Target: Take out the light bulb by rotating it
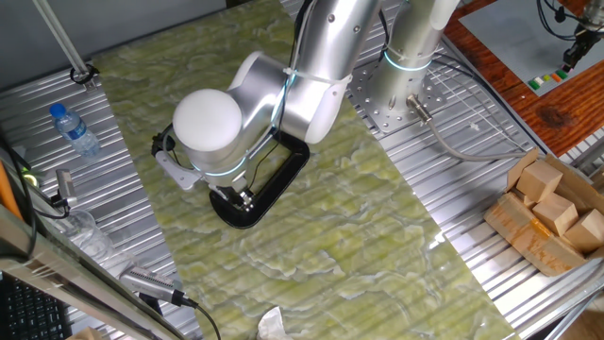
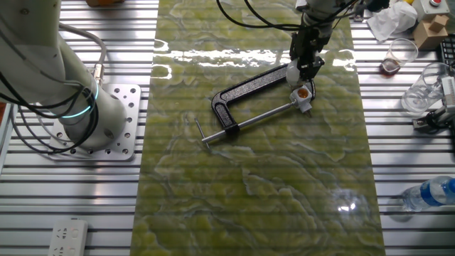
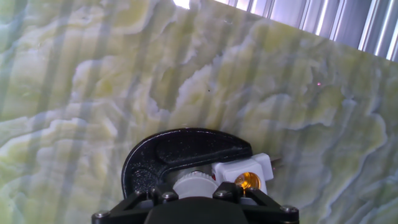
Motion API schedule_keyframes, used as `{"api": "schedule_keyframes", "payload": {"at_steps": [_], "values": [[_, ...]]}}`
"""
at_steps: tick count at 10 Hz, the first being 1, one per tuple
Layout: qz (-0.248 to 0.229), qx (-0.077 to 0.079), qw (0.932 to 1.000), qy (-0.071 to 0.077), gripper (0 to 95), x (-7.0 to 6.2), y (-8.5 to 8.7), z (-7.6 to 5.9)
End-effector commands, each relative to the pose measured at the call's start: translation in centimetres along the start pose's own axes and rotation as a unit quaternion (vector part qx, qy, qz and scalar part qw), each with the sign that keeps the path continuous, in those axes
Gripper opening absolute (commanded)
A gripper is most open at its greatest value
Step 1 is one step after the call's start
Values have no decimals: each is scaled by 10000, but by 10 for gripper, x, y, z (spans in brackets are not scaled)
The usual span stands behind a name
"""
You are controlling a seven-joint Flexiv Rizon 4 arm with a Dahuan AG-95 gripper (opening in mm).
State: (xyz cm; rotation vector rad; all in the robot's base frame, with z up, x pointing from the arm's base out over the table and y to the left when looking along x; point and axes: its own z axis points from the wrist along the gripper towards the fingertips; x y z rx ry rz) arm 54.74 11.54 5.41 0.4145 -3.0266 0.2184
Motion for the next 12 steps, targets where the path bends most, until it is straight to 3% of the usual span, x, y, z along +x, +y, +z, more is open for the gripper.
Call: {"api": "schedule_keyframes", "payload": {"at_steps": [1, 4, 5, 12], "values": [[-1, -3, 10000, -1, 190, 0, 0, 0], [-2, -7, 10000, 8, 190, -2, 1, -1], [-7, -10, 10000, 4, 380, -2, 1, -1], [-45, -13, 10000, -10, 380, -2, 2, 2]]}}
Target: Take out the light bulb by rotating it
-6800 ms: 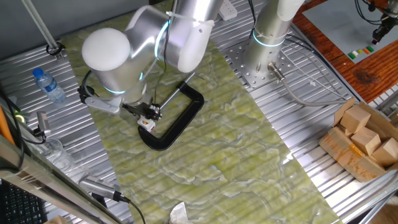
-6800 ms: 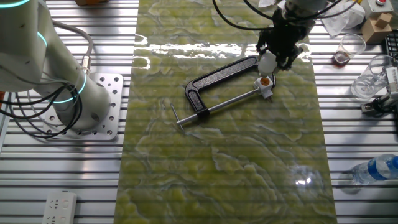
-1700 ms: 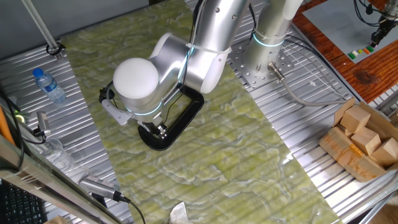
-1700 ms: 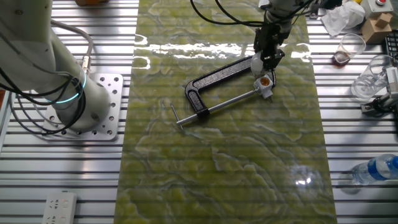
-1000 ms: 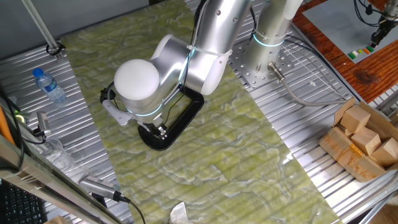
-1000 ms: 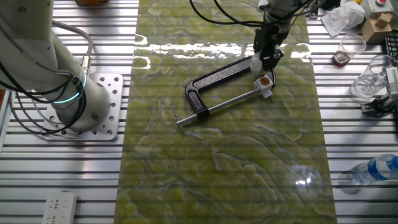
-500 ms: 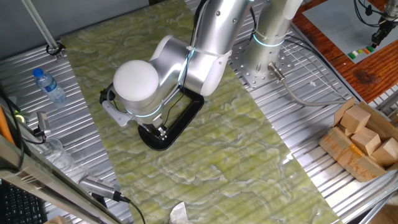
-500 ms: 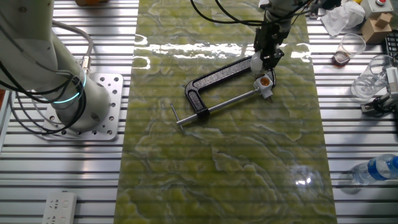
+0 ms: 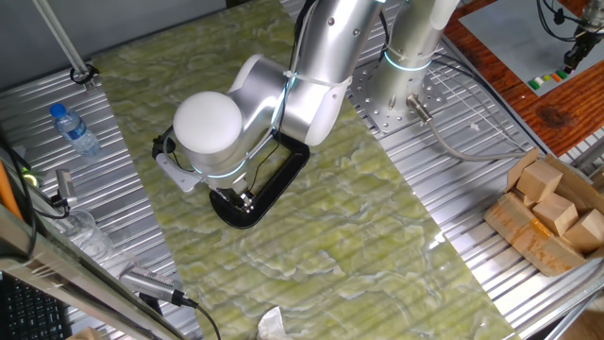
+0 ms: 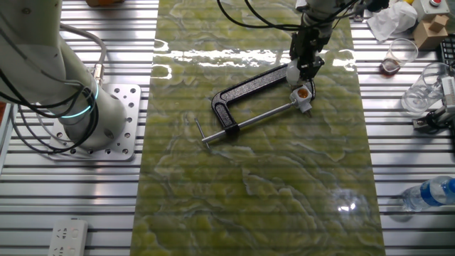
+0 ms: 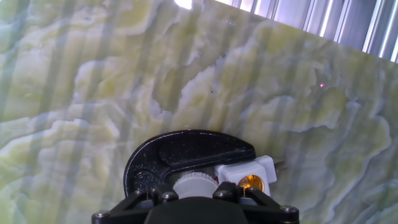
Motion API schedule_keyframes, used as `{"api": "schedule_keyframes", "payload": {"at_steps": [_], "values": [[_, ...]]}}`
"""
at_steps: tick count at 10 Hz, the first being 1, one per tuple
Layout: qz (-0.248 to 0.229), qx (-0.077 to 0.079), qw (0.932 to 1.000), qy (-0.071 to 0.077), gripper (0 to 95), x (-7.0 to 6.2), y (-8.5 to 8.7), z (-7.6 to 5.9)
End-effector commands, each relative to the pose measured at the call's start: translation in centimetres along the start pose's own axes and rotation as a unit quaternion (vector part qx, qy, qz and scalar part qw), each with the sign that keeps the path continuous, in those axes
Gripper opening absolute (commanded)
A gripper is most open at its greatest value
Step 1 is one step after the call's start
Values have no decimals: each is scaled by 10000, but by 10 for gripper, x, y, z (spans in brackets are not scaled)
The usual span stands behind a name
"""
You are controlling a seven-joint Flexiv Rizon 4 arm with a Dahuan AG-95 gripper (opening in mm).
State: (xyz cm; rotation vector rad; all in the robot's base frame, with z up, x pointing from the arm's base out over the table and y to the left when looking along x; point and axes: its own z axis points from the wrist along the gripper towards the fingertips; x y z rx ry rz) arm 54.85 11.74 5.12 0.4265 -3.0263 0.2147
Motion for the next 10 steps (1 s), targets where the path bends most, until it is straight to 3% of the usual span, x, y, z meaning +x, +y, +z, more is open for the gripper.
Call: {"api": "schedule_keyframes", "payload": {"at_steps": [1, 2, 3, 10], "values": [[-14, -4, 10000, 0, 380, 0, 0, 0], [-27, -5, 10000, 1, 380, 0, 0, 0], [-41, -8, 10000, 0, 570, 0, 0, 0], [-61, -23, 10000, 17, 570, 0, 0, 0]]}}
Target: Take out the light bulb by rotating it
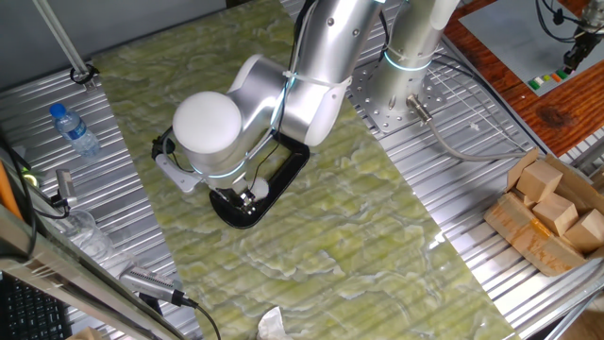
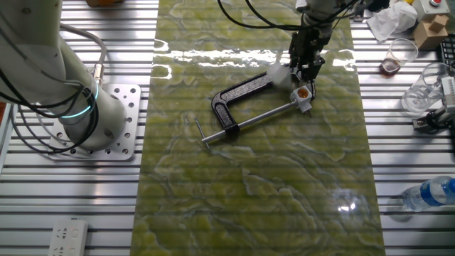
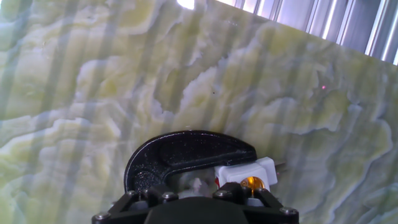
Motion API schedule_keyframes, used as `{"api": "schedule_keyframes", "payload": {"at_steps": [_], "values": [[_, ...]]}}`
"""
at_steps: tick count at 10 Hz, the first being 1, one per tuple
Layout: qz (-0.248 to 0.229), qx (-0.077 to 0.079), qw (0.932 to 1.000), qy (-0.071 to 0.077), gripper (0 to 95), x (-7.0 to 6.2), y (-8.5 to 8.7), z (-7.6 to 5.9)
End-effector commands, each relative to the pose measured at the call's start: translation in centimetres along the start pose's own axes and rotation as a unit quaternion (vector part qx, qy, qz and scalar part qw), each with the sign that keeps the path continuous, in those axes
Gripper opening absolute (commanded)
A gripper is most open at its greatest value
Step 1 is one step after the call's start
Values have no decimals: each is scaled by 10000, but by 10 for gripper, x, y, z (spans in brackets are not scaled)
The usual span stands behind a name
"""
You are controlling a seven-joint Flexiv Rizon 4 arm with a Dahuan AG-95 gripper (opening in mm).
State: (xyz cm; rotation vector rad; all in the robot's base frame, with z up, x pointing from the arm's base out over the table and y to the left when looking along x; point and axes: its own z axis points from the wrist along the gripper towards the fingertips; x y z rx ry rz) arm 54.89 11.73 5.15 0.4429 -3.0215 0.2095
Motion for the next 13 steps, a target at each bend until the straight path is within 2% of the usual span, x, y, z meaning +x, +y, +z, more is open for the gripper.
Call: {"api": "schedule_keyframes", "payload": {"at_steps": [1, 2, 3, 4, 5, 7, 10, 13], "values": [[-13, -13, 10000, 18, 570, 0, 0, 0], [-26, -19, 10000, 30, 570, 0, 0, 0], [-20, -38, 10000, 29, 380, 0, 0, 0], [12, -90, 10000, 8, 0, 0, 0, -1], [24, -127, 9999, 0, 0, 0, 0, -1], [89, -376, 9992, -59, 0, 0, -2, -7], [29, -382, 9993, -48, 0, 3, -5, -30], [30, -424, 9990, -107, 0, 5, -5, -38]]}}
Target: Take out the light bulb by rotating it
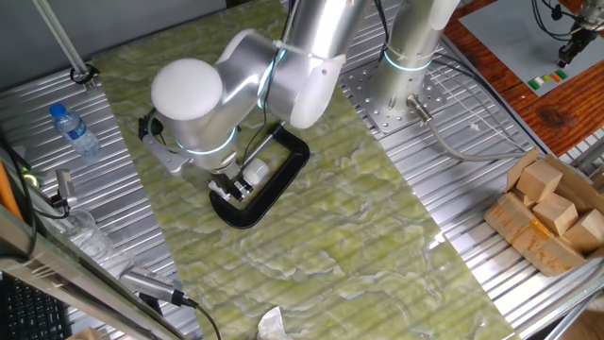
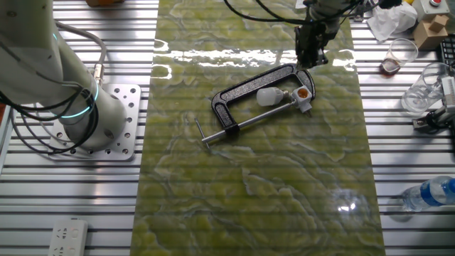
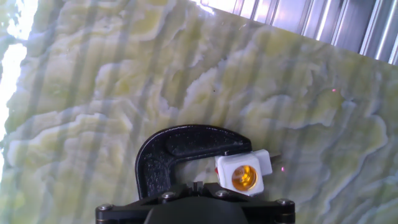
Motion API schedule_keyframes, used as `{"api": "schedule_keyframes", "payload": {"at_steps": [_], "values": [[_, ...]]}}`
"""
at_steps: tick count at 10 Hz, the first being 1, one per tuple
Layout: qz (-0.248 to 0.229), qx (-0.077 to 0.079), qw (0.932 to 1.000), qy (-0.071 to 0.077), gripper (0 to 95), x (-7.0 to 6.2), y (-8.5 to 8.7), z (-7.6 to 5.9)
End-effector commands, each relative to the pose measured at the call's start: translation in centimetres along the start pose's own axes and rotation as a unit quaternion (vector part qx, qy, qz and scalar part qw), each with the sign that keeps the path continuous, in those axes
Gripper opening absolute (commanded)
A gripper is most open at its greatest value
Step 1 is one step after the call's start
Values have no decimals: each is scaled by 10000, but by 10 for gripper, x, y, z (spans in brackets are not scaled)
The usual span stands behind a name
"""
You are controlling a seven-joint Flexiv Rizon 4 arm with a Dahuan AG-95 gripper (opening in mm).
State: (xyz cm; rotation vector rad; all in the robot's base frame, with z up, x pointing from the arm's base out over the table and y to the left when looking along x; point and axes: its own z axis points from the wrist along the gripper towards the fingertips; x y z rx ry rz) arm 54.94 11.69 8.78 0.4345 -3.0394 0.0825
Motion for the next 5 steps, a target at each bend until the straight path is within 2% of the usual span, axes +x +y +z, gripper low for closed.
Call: {"api": "schedule_keyframes", "payload": {"at_steps": [1, 5], "values": [[15, -33, 10000, 6, 0, 2, 1, -2], [9, -81, 10000, 1, 0, 2, 1, -5]]}}
